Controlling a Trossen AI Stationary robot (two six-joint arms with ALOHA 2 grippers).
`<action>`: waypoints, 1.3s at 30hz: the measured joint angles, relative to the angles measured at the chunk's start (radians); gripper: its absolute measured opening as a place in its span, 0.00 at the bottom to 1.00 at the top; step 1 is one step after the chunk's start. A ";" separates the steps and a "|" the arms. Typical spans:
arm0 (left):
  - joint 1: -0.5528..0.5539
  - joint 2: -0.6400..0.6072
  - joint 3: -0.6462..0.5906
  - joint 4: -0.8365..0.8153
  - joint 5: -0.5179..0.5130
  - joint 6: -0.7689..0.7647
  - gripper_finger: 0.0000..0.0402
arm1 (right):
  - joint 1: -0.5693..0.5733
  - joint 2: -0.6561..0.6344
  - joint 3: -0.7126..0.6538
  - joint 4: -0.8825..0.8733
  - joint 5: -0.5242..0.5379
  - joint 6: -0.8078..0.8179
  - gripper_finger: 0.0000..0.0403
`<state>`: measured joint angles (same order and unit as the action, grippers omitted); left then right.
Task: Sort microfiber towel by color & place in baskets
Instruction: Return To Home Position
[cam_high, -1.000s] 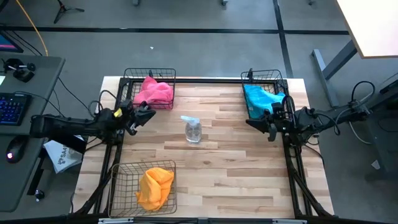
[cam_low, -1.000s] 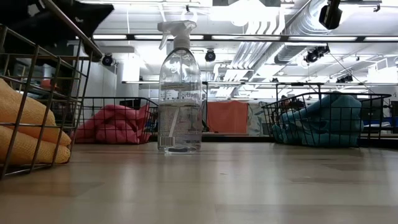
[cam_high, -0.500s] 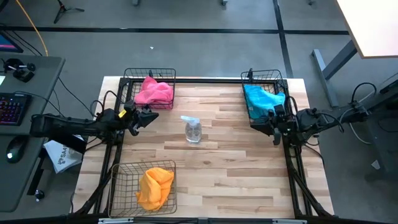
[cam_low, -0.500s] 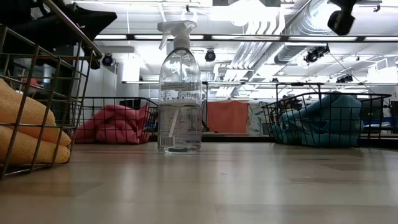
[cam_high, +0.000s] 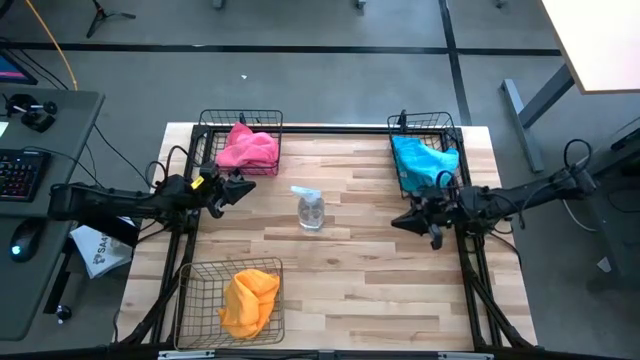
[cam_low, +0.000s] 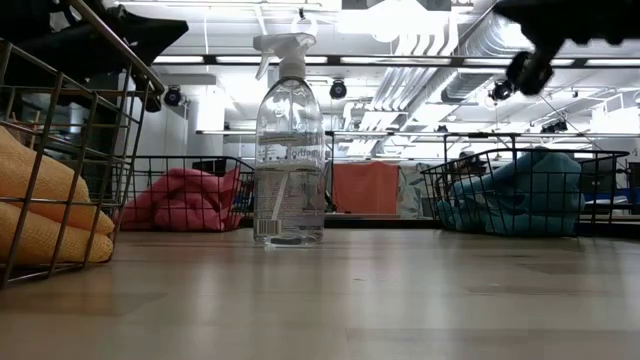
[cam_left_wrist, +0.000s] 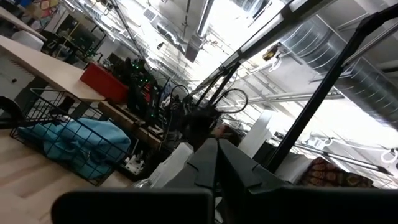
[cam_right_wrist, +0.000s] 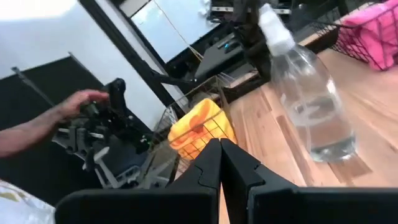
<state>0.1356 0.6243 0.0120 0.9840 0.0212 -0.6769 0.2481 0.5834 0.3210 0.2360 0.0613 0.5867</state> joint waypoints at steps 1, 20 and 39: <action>0.000 0.000 0.000 0.000 0.000 0.000 0.00 | -0.002 -0.013 -0.024 0.002 -0.001 0.016 0.00; 0.000 -0.297 0.001 -0.412 0.000 -0.001 0.00 | -0.053 -0.390 -0.311 0.048 0.131 -0.161 0.00; -0.004 -0.620 0.002 -0.970 -0.032 -0.002 0.00 | -0.053 -0.388 -0.311 -0.192 0.146 -0.300 0.00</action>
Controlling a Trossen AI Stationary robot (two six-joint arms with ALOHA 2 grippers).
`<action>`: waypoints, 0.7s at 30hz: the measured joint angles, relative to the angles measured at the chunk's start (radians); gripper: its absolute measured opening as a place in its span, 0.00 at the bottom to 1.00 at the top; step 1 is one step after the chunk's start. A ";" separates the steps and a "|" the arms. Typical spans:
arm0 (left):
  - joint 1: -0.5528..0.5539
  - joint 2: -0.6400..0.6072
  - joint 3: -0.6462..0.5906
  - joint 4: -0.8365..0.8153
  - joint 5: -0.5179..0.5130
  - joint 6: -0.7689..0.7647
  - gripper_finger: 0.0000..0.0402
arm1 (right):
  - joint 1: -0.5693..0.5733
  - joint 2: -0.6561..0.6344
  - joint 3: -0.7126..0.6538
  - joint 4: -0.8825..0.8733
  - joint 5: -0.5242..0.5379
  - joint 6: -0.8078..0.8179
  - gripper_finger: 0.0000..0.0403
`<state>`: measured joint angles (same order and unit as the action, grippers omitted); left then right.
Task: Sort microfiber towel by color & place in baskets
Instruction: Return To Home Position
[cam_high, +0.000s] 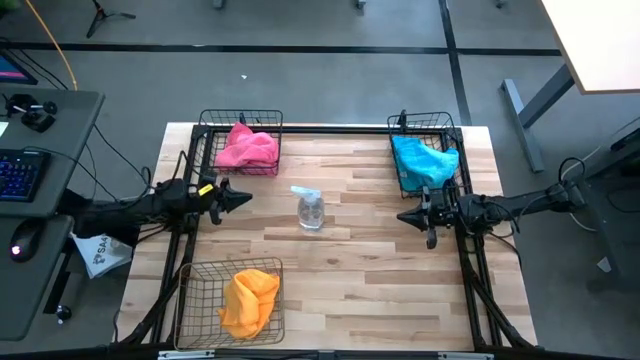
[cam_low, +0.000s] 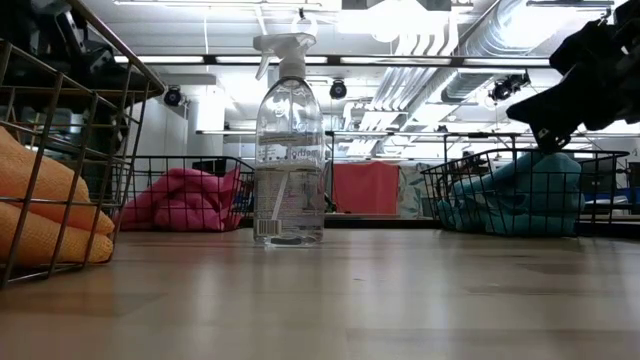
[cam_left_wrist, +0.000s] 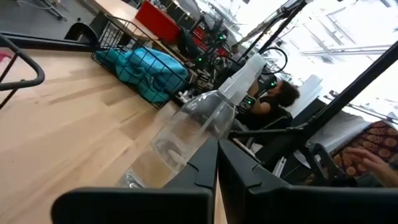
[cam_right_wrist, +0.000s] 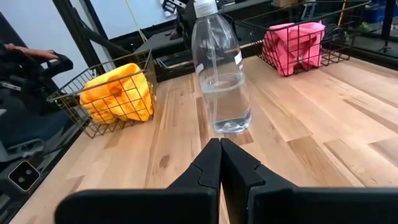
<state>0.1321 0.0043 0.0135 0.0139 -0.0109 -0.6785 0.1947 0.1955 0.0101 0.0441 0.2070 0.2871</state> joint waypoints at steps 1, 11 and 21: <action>-0.005 -0.001 0.000 0.000 -0.001 0.000 0.00 | 0.000 0.000 0.000 0.000 0.000 0.000 0.00; -0.037 -0.001 0.000 -0.002 -0.001 0.000 0.00 | 0.000 -0.103 0.000 -0.002 -0.002 0.000 0.00; -0.037 -0.001 -0.001 -0.001 -0.001 0.001 0.00 | -0.007 -0.195 0.000 0.080 -0.005 0.000 0.00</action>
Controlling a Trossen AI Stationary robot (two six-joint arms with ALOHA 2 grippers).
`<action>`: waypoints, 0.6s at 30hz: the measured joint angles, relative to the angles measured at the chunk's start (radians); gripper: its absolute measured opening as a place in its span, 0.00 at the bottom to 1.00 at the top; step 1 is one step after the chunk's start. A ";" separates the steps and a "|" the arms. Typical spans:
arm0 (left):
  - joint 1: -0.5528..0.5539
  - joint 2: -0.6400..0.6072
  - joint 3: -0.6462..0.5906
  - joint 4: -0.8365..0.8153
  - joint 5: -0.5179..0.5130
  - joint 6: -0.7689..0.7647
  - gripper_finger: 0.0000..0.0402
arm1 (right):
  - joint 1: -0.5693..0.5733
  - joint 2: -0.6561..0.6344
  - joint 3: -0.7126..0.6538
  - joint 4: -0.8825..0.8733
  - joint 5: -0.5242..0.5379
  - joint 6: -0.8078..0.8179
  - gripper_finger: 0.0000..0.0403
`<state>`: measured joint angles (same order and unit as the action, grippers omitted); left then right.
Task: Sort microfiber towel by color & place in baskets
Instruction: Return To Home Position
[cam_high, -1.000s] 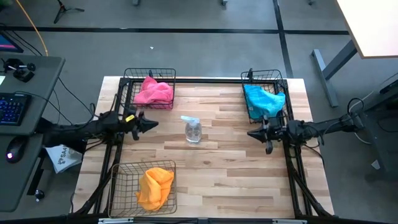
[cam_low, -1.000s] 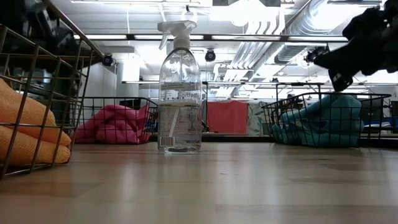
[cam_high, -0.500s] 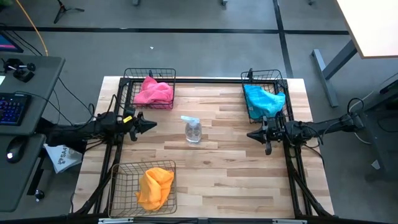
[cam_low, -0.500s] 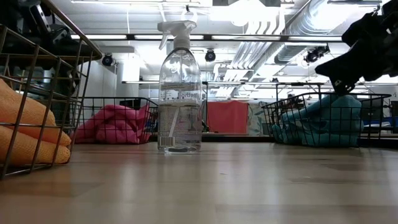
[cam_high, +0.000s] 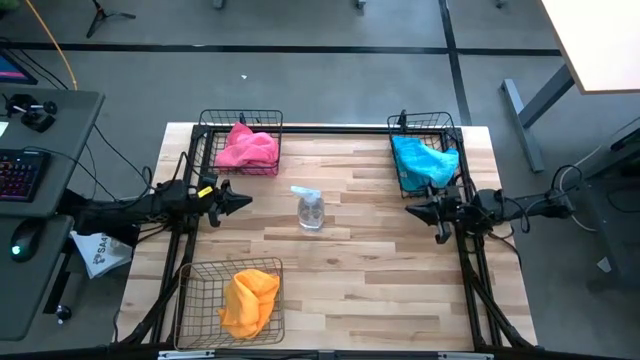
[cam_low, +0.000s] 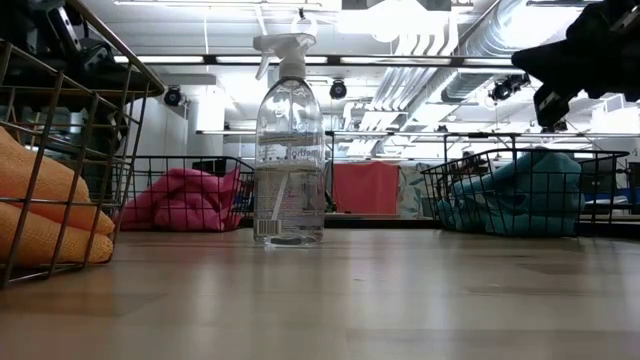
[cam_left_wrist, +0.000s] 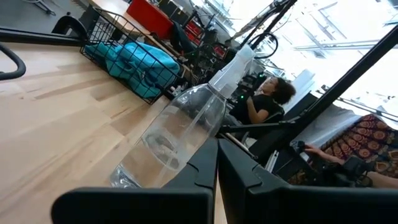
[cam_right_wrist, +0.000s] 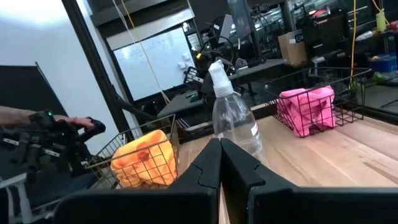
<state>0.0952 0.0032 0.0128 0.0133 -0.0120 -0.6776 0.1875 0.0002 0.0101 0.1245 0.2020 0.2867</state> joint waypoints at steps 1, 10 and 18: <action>0.000 0.000 0.000 0.000 0.000 0.000 0.00 | 0.000 0.000 0.000 0.001 0.000 0.000 0.00; 0.000 0.000 0.000 -0.001 0.000 0.000 0.00 | 0.002 0.001 0.000 -0.017 0.000 0.000 0.00; 0.000 0.000 0.000 0.000 0.000 0.000 0.00 | 0.002 0.011 0.000 -0.031 0.000 0.000 0.00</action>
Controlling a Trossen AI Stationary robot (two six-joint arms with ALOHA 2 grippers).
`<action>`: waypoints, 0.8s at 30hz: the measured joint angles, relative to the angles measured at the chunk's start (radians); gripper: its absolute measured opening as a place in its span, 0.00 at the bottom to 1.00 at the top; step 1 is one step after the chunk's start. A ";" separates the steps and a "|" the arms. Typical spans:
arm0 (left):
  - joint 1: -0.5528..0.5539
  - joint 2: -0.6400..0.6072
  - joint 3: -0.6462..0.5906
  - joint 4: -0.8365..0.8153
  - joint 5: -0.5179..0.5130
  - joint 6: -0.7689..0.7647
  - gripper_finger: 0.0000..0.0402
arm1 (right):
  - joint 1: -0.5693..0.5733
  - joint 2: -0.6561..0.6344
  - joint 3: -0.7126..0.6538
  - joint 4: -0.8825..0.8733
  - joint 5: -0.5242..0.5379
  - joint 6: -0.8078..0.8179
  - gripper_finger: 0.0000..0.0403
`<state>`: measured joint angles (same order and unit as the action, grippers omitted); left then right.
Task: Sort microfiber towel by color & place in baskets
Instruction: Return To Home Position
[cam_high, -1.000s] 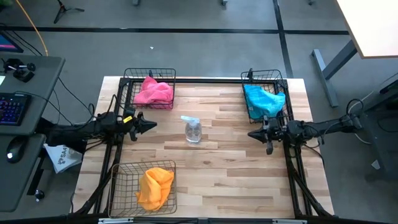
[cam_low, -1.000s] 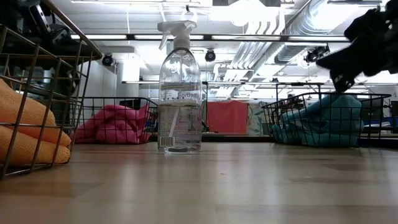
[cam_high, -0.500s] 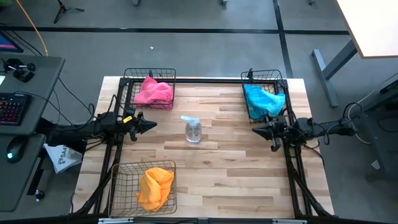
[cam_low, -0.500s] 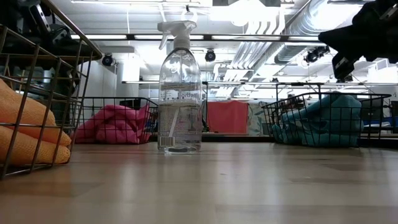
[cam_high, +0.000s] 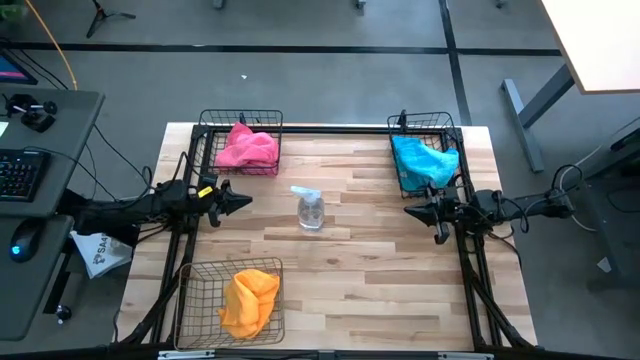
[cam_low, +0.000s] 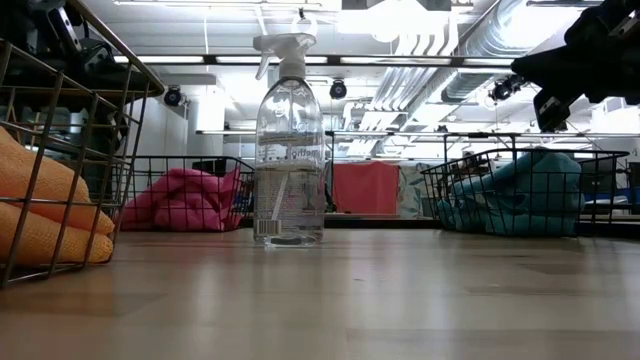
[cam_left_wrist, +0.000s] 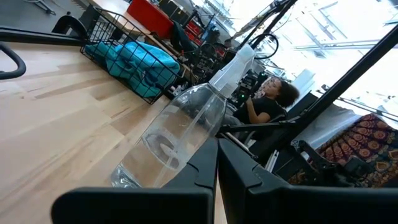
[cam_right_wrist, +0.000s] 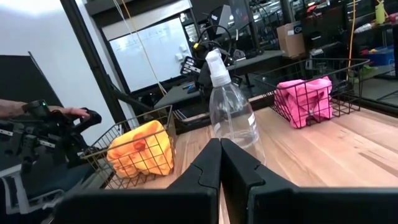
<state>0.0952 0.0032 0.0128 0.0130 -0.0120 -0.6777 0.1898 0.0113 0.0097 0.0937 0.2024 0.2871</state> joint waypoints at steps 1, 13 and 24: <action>0.000 0.000 0.000 0.000 0.000 0.000 0.00 | 0.000 0.000 0.000 0.000 0.000 0.000 0.00; -0.069 0.000 0.000 0.000 0.000 0.000 0.00 | 0.000 0.000 0.000 -0.001 0.000 0.000 0.00; -0.226 0.000 0.000 0.000 0.018 0.674 0.00 | 0.000 0.000 -0.001 -0.002 0.000 0.000 0.00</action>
<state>-0.1312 0.0032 0.0124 0.0131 0.0063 -0.0041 0.1898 0.0116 0.0090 0.0918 0.2024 0.2871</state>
